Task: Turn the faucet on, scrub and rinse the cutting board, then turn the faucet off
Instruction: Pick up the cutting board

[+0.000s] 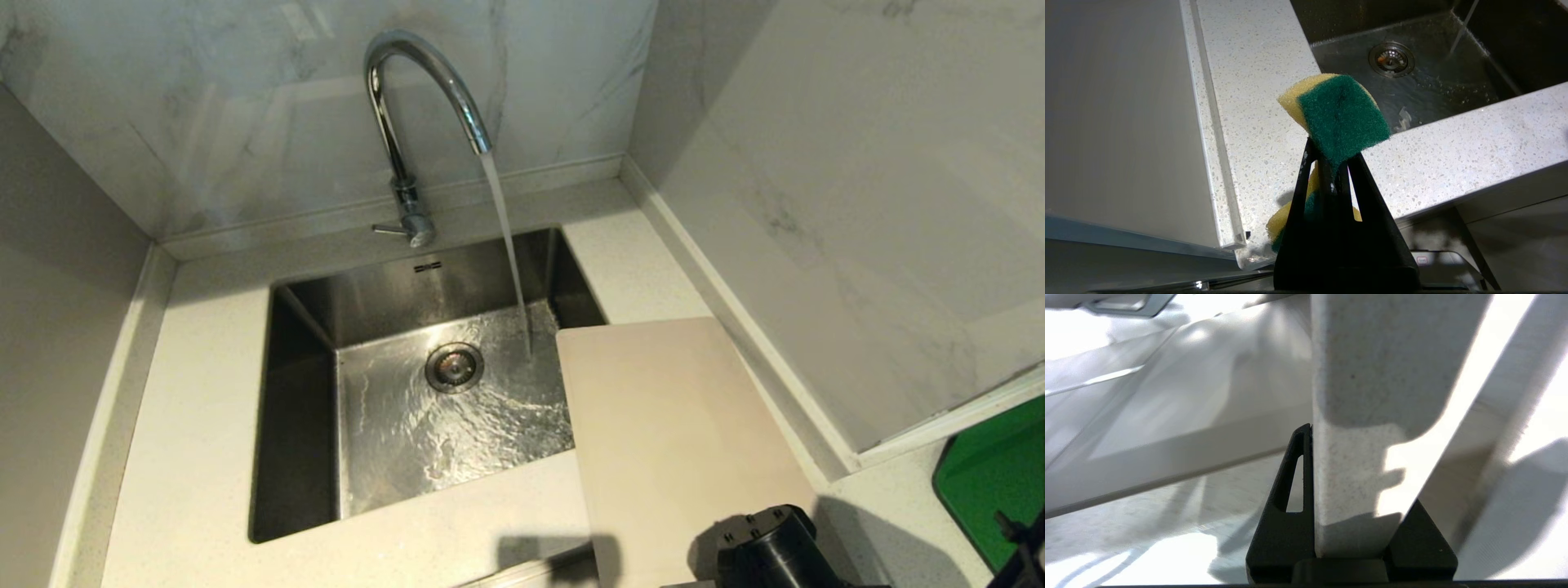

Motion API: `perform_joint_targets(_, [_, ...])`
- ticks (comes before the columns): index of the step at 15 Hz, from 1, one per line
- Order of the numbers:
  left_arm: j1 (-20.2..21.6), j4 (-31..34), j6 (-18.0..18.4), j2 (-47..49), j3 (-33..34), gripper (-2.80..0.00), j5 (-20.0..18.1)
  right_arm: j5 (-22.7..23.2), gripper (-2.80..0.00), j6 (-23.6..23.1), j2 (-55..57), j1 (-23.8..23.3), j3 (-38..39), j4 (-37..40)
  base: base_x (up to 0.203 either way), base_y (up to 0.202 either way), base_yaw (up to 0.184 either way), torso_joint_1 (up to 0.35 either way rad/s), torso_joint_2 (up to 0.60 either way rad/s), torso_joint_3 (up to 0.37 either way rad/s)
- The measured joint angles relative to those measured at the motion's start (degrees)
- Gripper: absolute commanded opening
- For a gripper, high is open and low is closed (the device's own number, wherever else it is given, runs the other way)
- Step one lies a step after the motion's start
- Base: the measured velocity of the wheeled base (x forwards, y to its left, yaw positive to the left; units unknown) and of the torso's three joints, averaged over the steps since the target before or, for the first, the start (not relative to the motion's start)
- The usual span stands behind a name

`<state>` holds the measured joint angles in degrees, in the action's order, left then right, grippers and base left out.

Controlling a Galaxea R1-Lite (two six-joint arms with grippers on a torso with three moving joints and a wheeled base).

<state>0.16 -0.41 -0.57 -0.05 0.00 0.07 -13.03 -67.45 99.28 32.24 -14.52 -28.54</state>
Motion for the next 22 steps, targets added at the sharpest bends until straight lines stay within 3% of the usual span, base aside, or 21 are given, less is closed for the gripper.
perform_joint_targets(7, [0.0,0.0,-0.02,0.0,0.0,-2.8,0.0,-4.29,-2.8,-6.11,-11.65,-0.17,-0.3,4.57,0.0,0.0,0.0,0.0,0.0,0.0])
perform_joint_targets(10, [0.0,0.0,0.0,0.0,0.0,-2.8,-0.02,-7.27,-2.8,-9.44,-18.97,-0.17,-3.37,14.39,0.0,0.0,0.0,0.0,0.0,0.0])
perform_joint_targets(14, [0.0,0.0,0.0,0.0,0.0,-2.8,0.0,-8.22,-2.8,-17.66,-28.55,-0.17,-10.06,28.67,0.0,0.0,0.0,0.0,0.0,0.0])
perform_joint_targets(22, [0.0,0.0,0.0,0.0,0.0,-2.8,0.0,-9.79,-2.8,-28.31,-41.21,-0.22,-10.91,29.52,0.0,0.0,0.0,0.0,0.0,0.0])
